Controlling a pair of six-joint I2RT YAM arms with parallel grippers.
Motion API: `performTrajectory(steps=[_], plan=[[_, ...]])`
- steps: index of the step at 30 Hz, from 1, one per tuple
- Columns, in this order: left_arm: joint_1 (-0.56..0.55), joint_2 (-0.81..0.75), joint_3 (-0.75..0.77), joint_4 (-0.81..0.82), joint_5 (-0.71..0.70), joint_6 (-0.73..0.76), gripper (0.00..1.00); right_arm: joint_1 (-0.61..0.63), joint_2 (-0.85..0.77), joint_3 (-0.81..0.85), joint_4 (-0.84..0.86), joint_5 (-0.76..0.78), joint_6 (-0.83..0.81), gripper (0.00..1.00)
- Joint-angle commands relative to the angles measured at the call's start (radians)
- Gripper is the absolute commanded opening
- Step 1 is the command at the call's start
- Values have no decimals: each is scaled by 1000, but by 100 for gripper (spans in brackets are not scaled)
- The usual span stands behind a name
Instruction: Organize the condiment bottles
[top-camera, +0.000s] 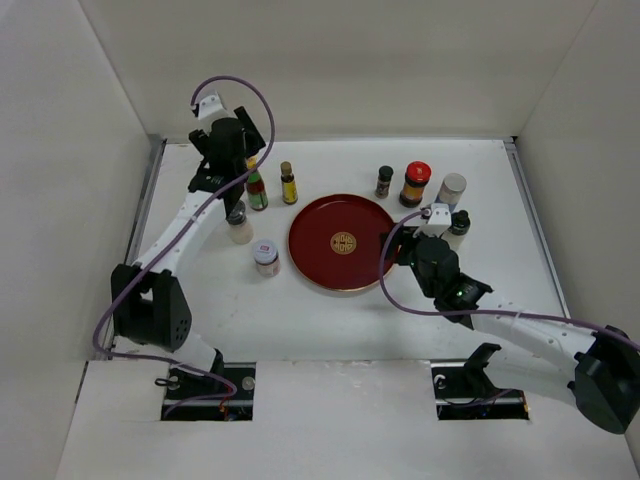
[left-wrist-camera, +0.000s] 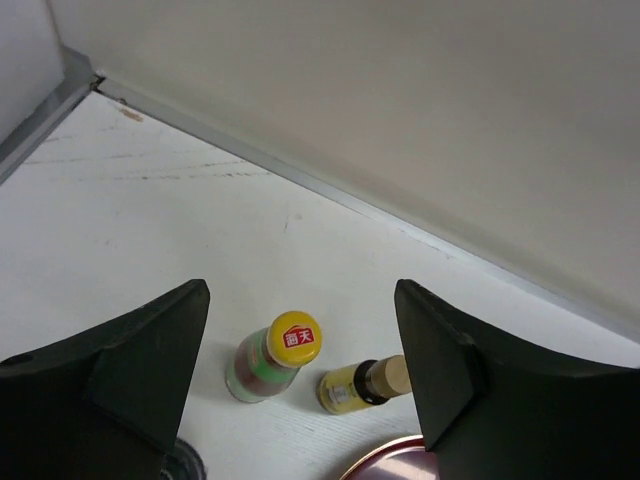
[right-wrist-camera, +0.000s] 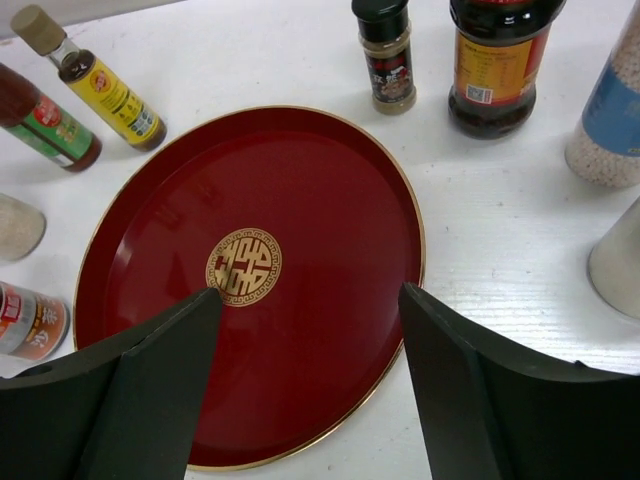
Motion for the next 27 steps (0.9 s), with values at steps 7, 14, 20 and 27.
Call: performTrajectory(steps=[7,14,20,27], plan=[[1,161,108,-65,132,31,77,-2,17,46,32,-35,2,82],[-13,206,80,-36,60,40,69,-2,22,46,32,-35,2,83],[-17,231,88,-35,29,48,55,-5,20,46,32,-35,0,83],[-10,235,44,-26,6,48,36,-5,20,44,31,-35,0,84]])
